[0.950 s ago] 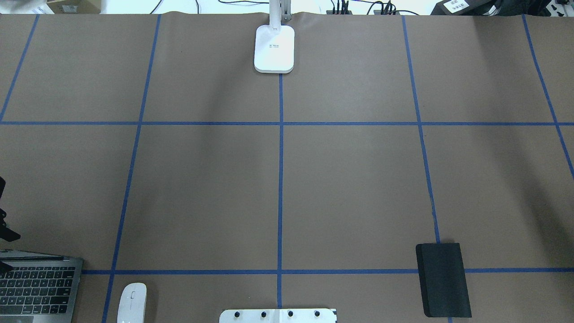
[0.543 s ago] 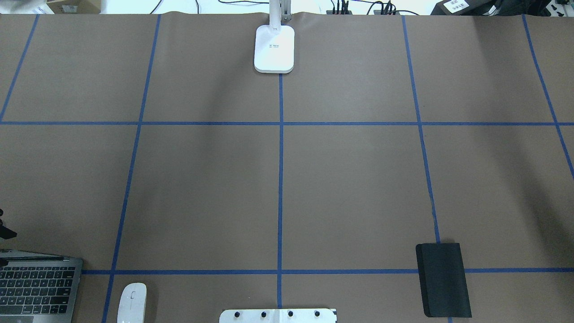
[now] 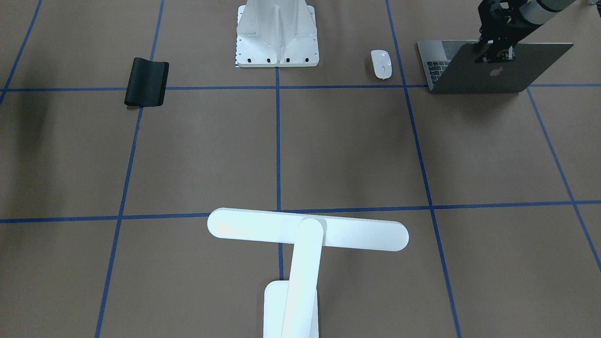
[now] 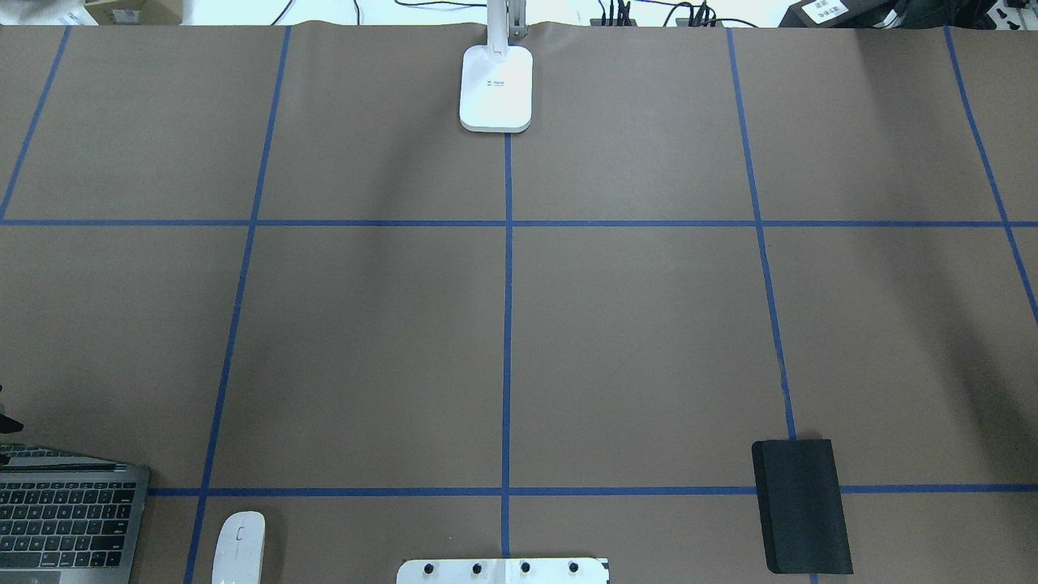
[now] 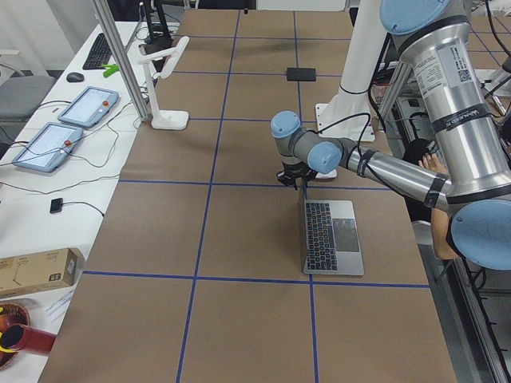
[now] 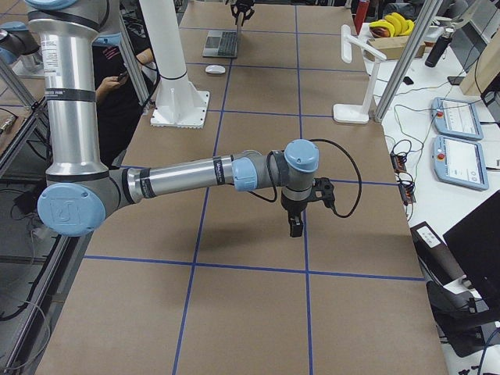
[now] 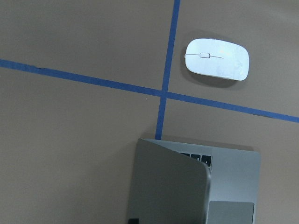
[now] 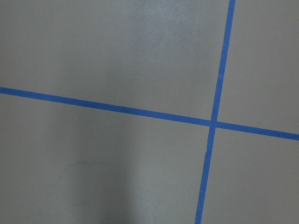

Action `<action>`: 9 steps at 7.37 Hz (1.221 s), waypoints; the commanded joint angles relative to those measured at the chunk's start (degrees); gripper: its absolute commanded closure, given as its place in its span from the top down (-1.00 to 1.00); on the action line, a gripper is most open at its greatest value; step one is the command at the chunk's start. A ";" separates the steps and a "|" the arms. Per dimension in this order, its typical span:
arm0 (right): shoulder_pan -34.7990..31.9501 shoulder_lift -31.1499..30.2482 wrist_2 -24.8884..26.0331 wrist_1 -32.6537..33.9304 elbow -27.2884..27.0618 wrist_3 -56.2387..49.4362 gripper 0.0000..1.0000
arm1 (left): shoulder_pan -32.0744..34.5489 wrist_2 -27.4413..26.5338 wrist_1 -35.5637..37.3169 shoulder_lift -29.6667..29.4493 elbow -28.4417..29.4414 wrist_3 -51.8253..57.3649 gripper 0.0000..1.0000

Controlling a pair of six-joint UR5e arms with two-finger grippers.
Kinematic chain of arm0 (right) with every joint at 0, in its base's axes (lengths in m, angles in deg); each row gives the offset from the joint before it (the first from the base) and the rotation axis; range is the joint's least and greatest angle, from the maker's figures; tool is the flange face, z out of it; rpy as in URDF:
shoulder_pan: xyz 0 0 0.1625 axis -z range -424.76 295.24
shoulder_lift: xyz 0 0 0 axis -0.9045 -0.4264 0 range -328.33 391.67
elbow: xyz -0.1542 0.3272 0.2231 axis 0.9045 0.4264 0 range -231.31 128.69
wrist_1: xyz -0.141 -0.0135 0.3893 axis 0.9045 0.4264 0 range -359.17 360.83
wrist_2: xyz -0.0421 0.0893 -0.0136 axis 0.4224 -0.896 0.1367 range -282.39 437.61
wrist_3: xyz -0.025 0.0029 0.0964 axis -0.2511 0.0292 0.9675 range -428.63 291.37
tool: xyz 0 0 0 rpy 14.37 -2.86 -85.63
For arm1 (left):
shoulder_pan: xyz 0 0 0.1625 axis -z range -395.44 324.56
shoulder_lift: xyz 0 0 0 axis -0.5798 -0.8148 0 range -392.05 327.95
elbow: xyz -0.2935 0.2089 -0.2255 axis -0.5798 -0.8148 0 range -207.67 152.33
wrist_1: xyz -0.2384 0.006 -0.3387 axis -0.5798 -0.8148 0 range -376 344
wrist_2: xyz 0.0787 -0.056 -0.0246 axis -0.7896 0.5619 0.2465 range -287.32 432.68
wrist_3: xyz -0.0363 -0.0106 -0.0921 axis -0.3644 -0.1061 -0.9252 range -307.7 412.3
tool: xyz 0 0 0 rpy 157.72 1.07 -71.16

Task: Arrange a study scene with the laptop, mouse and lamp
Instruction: 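Grasp the silver laptop with the left gripper and lift it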

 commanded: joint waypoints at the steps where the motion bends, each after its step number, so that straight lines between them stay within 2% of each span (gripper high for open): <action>1: 0.15 0.00 0.09 0.07 0.08 -0.08 1.00 | -0.10 -0.43 -0.01 0.09 -0.01 0.47 -0.72; 2: 0.15 0.00 0.09 0.07 0.16 -0.08 1.00 | -0.10 -0.69 -0.71 0.09 -0.01 0.55 -1.00; 5: 0.23 0.00 0.18 0.16 0.16 0.00 1.00 | 0.25 -0.69 -2.73 -0.17 -0.10 0.55 -1.00; 9: 0.76 0.09 0.18 -0.02 0.69 0.09 1.00 | 7.45 -0.69 -3.27 -0.96 -1.77 6.17 -1.00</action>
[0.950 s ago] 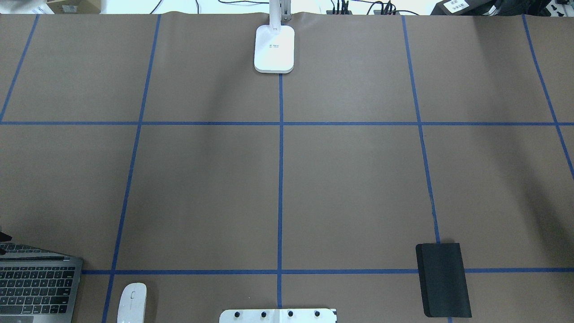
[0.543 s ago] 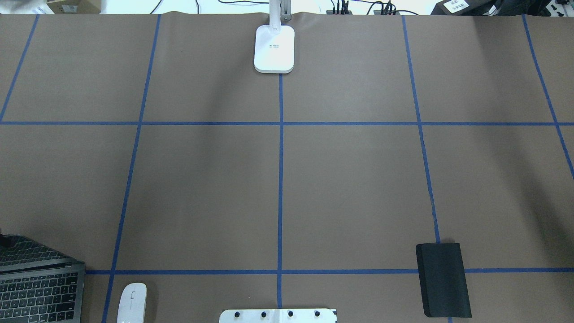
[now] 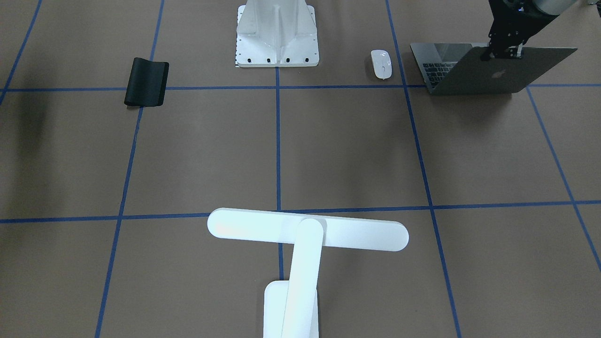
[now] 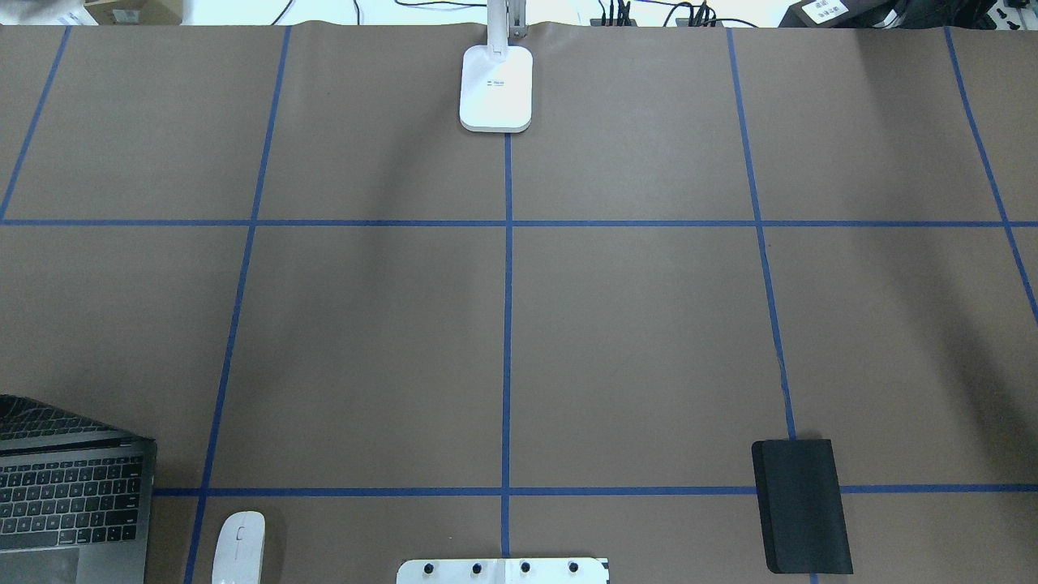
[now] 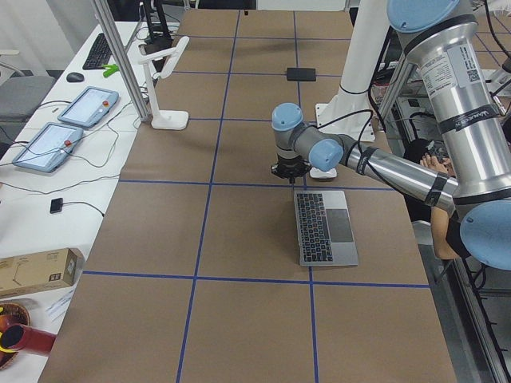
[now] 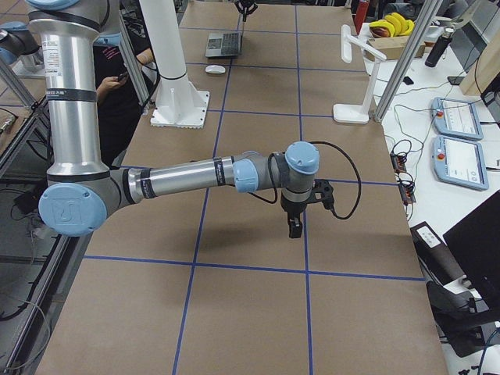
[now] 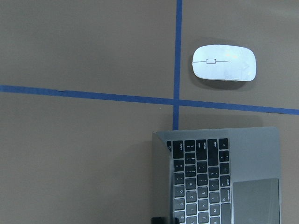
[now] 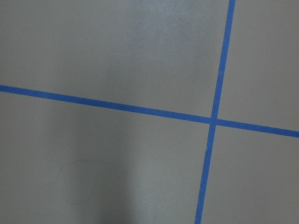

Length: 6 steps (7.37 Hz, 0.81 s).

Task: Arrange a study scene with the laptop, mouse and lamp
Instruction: 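Grasp the silver laptop with the left gripper and lift it, then carry the laptop with the left gripper toward the white lamp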

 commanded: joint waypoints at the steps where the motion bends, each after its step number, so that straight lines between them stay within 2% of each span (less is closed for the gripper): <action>1: 0.10 0.00 0.03 -0.01 0.21 -0.08 1.00 | 2.31 -0.26 -0.05 -1.79 -0.42 1.94 -1.00; 2: 0.10 -0.08 0.03 -0.01 0.12 0.00 1.00 | 2.32 -0.61 0.04 -3.72 -0.24 1.86 -1.00; 3: 0.10 -0.08 0.12 -0.01 0.12 0.00 1.00 | 1.88 -3.57 1.35 -10.01 1.24 1.86 -1.00; 4: 0.10 -0.26 0.20 -0.01 0.30 0.00 1.00 | 0.83 -4.56 5.71 -20.95 6.47 1.77 -1.00; 5: 0.02 -0.78 0.20 0.07 0.30 0.00 1.00 | -0.31 -6.40 10.80 -28.89 7.83 1.25 -1.00; 6: 0.02 -0.87 0.38 0.07 0.39 0.00 1.00 | 0.03 -6.59 18.86 -35.58 7.67 1.33 -1.00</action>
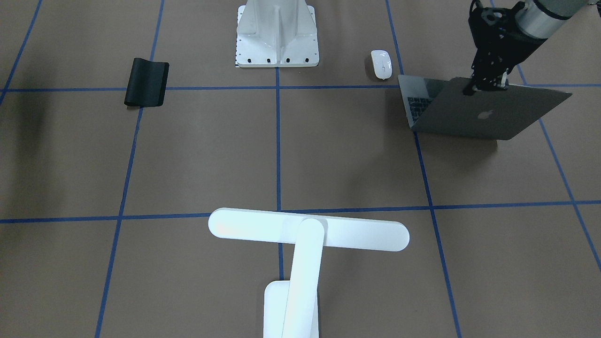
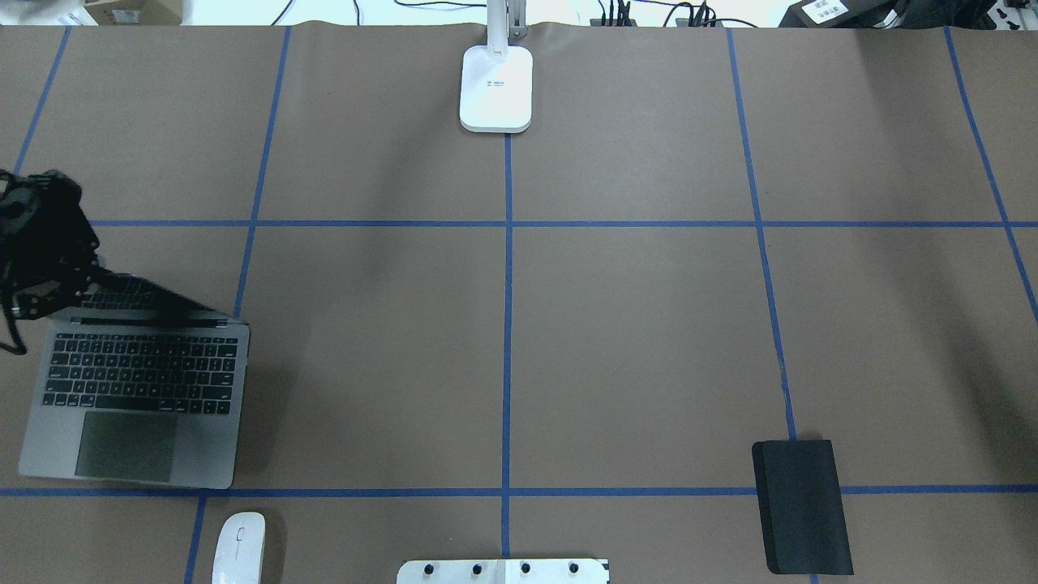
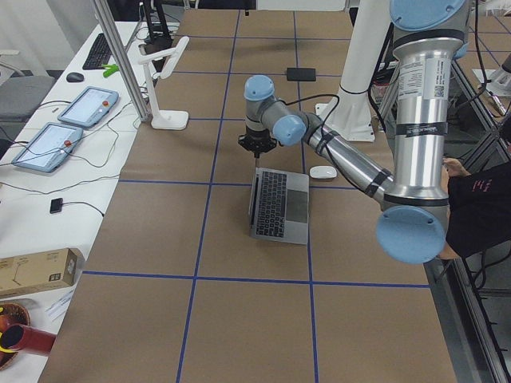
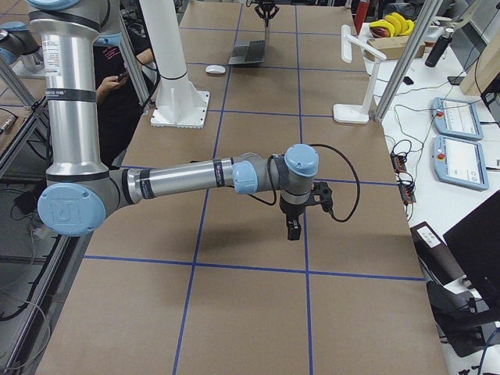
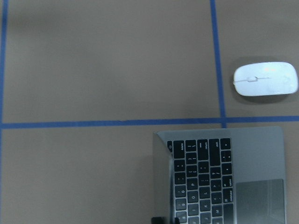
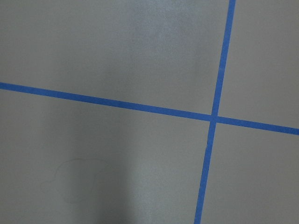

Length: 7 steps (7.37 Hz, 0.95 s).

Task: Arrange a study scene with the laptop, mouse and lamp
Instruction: 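Carry the laptop with the left gripper toward the white lamp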

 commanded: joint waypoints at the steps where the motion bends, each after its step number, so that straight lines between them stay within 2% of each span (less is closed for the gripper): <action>1: -0.04 -0.01 0.24 0.03 0.87 0.00 1.00 | 0.37 -1.09 14.51 -14.08 0.56 -0.12 -1.00; 2: 0.05 0.60 0.15 -0.05 2.19 0.00 1.00 | 0.37 -3.35 15.53 -15.87 0.90 -0.12 -1.00; 4: -0.04 0.61 0.15 -0.05 1.85 0.00 1.00 | -0.07 -5.74 15.63 -22.97 7.19 -0.47 -1.00; 7: -0.04 1.04 0.15 -0.05 1.15 0.18 1.00 | -5.34 -8.11 15.54 -30.89 12.57 -10.47 -1.00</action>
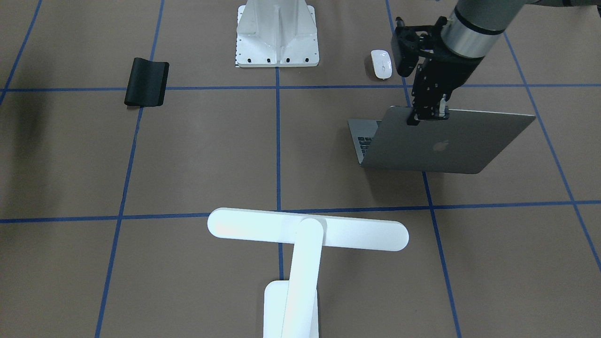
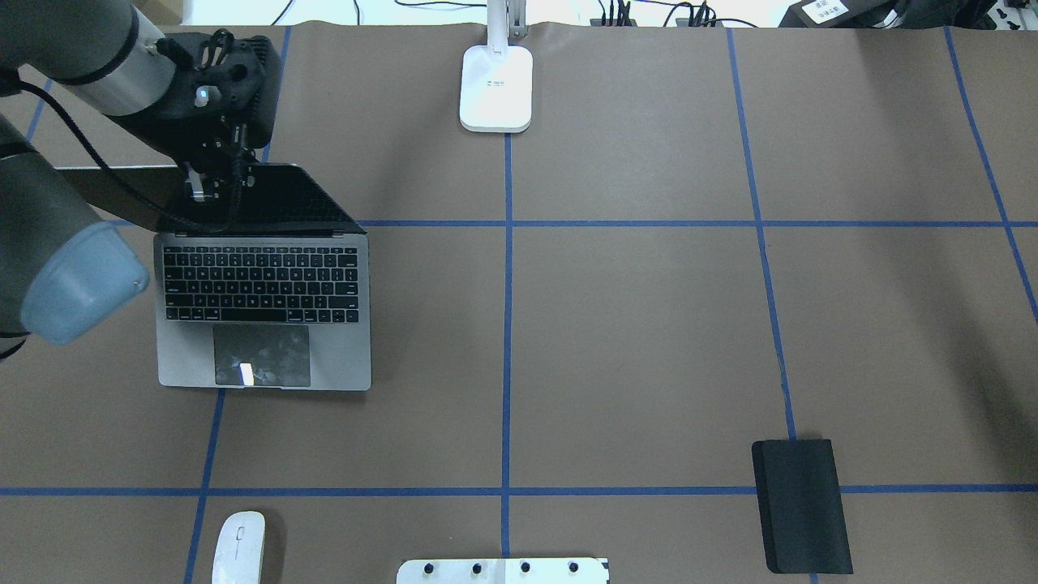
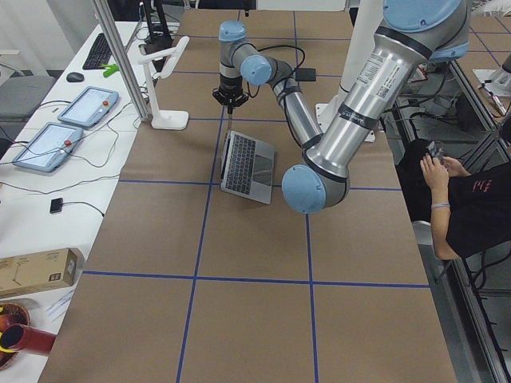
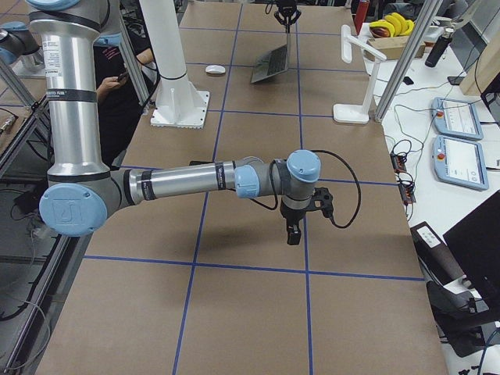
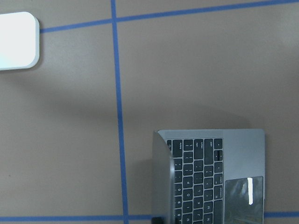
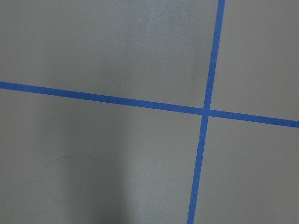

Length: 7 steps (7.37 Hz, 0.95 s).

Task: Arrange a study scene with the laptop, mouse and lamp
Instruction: 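Carry the laptop with the left gripper toward the white lamp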

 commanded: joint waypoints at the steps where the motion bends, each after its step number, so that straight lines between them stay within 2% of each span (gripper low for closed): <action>1: -0.09 0.40 -0.17 0.00 -1.72 0.13 1.00 | -1.48 -1.50 -0.08 -4.19 4.35 -3.60 -1.00; 3: -0.27 -0.04 -0.18 0.09 -4.88 0.13 1.00 | -1.48 -2.29 -0.17 -7.95 7.86 -4.30 -1.00; 4: -0.27 -0.47 0.43 0.09 -6.73 -0.04 1.00 | -1.65 -4.73 -0.51 -10.50 10.41 -6.91 -1.00; 6: -0.27 -2.13 0.09 0.44 -8.41 0.22 1.00 | -2.09 -5.02 -1.30 -11.67 13.23 -6.85 -1.00; 7: -0.27 -4.67 -2.35 0.09 -9.11 2.40 1.00 | -2.27 -5.02 -6.18 -12.01 17.69 -7.02 -1.00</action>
